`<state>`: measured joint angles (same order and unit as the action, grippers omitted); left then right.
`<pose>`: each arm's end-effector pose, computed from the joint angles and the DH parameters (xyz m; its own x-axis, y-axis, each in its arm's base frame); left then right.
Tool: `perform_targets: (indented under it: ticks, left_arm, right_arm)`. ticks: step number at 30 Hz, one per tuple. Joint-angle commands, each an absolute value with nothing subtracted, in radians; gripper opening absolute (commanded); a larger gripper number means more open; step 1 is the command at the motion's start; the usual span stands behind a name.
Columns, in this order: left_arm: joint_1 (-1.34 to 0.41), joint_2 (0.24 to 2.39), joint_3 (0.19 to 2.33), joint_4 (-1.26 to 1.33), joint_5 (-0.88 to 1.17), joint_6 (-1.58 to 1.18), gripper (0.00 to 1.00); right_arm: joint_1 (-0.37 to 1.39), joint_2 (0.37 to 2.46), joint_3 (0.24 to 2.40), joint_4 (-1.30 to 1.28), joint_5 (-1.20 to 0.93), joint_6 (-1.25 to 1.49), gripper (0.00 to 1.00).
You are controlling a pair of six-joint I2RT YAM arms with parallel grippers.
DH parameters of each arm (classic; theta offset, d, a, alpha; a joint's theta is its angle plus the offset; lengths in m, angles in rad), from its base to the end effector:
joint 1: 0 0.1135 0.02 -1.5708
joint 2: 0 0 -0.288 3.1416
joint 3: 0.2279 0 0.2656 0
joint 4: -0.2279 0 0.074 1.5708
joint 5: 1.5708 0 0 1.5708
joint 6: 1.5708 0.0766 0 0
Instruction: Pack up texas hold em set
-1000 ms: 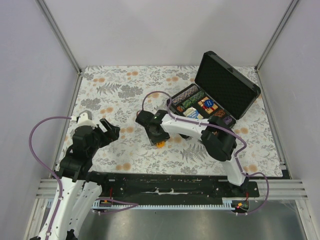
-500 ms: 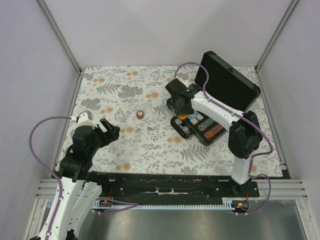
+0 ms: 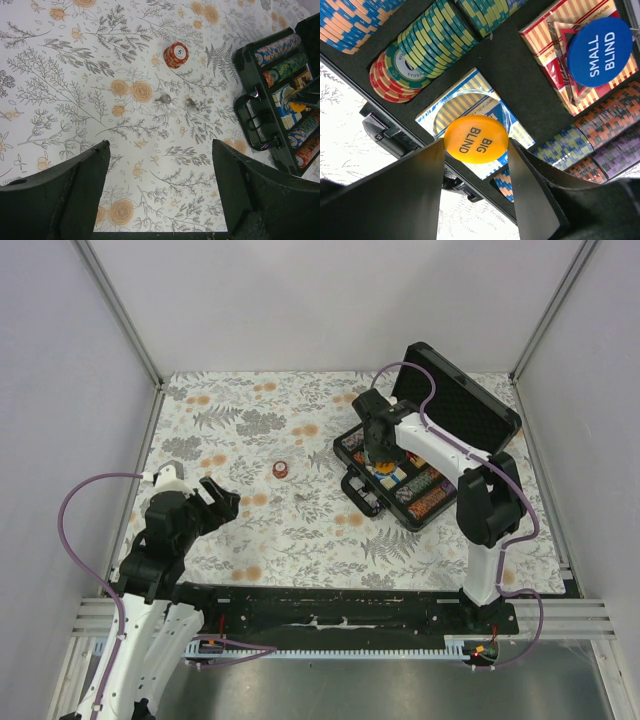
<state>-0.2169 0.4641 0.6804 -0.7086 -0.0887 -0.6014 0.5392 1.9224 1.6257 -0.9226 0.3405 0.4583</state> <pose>0.1330 -0.0224 0.2855 -0.4587 -0.4760 -0.7503 -0.1473 0.8735 -0.4641 0.3860 0.2011 0.2284 -0.8930 -0.0483 -0.4475 0.0109 0.9916 -0.1289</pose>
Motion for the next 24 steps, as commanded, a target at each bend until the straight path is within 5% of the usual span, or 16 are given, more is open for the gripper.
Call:
perform_targets:
  ticks: [1,11,24]
  left_arm:
    - [-0.221,0.469,0.687,-0.693,-0.104,-0.603,0.88]
    - [-0.222,0.469,0.687,-0.693,-0.104,-0.603,0.88]
    - [-0.222,0.476,0.686,-0.693,-0.1,-0.603,0.88]
  right_arm:
    - [0.531,1.94,1.623,-0.893,0.342,0.443,0.58]
    - [0.525,1.899,1.635,-0.9,0.336,0.454,0.74]
    - [0.604,1.864,1.706,-0.879,0.239,0.431,0.77]
